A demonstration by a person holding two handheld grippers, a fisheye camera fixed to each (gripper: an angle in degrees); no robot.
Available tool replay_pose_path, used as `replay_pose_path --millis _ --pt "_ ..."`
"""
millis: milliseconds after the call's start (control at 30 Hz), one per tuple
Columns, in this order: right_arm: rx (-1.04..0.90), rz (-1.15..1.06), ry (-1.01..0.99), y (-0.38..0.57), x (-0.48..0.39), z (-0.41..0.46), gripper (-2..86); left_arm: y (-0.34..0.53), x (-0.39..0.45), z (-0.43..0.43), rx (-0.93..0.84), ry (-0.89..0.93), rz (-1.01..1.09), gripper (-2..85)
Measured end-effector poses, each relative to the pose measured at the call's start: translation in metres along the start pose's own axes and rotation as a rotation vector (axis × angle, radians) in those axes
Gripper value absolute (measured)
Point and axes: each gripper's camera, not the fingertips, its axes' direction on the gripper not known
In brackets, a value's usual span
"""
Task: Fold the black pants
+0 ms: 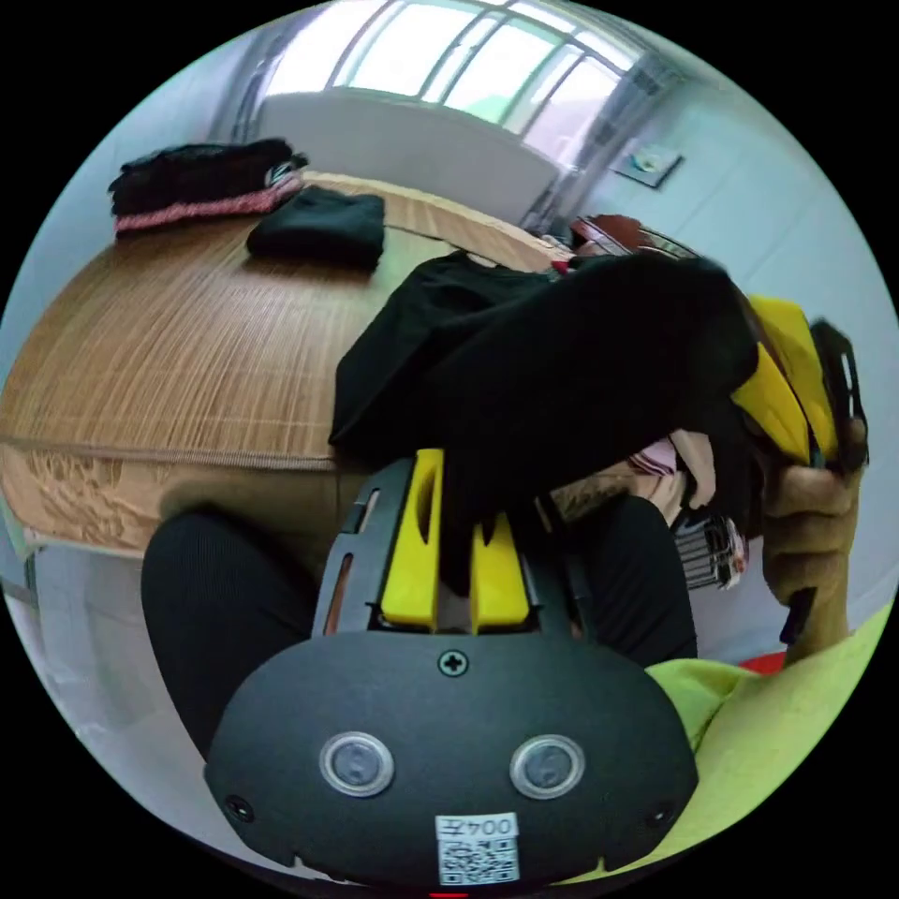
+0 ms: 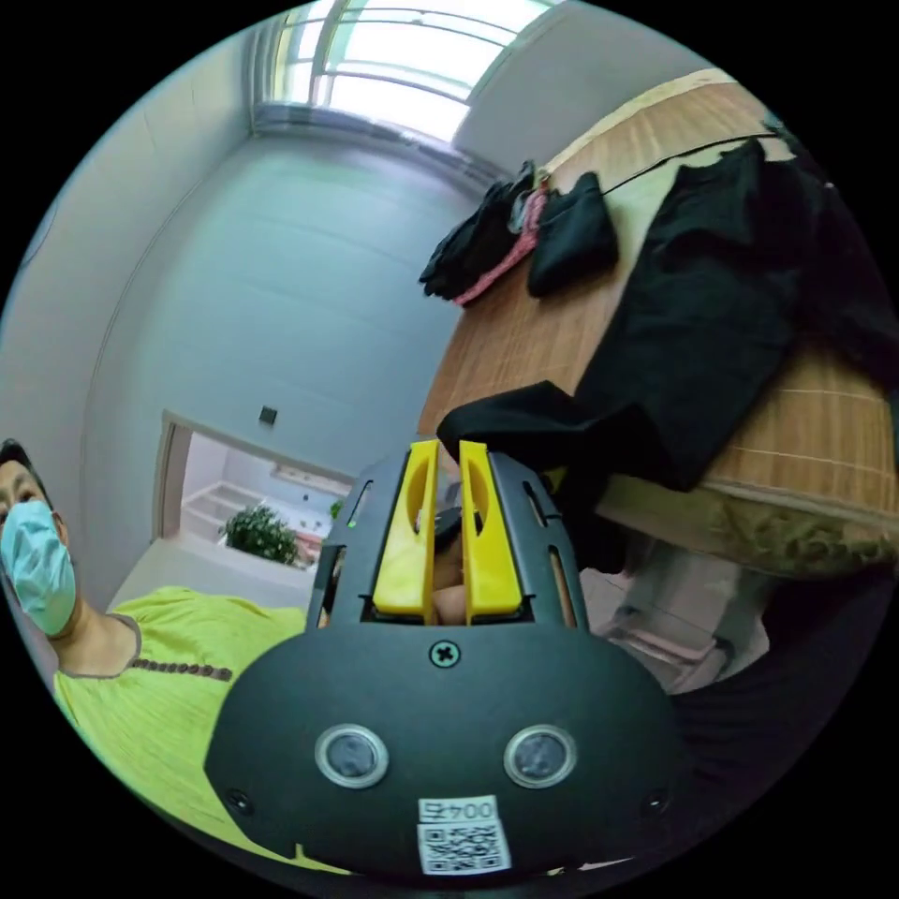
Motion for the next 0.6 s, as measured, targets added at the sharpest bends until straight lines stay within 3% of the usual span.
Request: replay_pose_path --millis 167,267,333,467,533,600 --pt "0.274 0.102 0.227 0.040 0.057 -0.101 10.1 -0.002 -0.021 0.004 0.011 0.011 -0.140 0.1" --pt "0.357 0.175 0.373 0.069 0.083 -0.148 13.2 -0.009 -0.023 -0.030 0.164 -0.053 -0.168 -0.2" --pt "0.398 0.209 0.419 0.084 0.092 -0.169 13.4 -0.028 -0.036 -0.080 0.360 -0.046 -0.227 -0.4" --pt "0.483 0.266 0.422 0.107 0.105 -0.198 13.0 -0.062 -0.085 -0.166 0.634 -0.123 -0.404 -0.6" --pt "0.502 0.273 0.426 0.110 0.108 -0.205 12.9 -0.087 -0.122 -0.208 0.710 -0.269 -0.461 -0.6" --pt "0.524 0.279 0.434 0.110 0.111 -0.211 13.2 -0.112 -0.147 -0.216 0.670 -0.415 -0.435 -0.5"
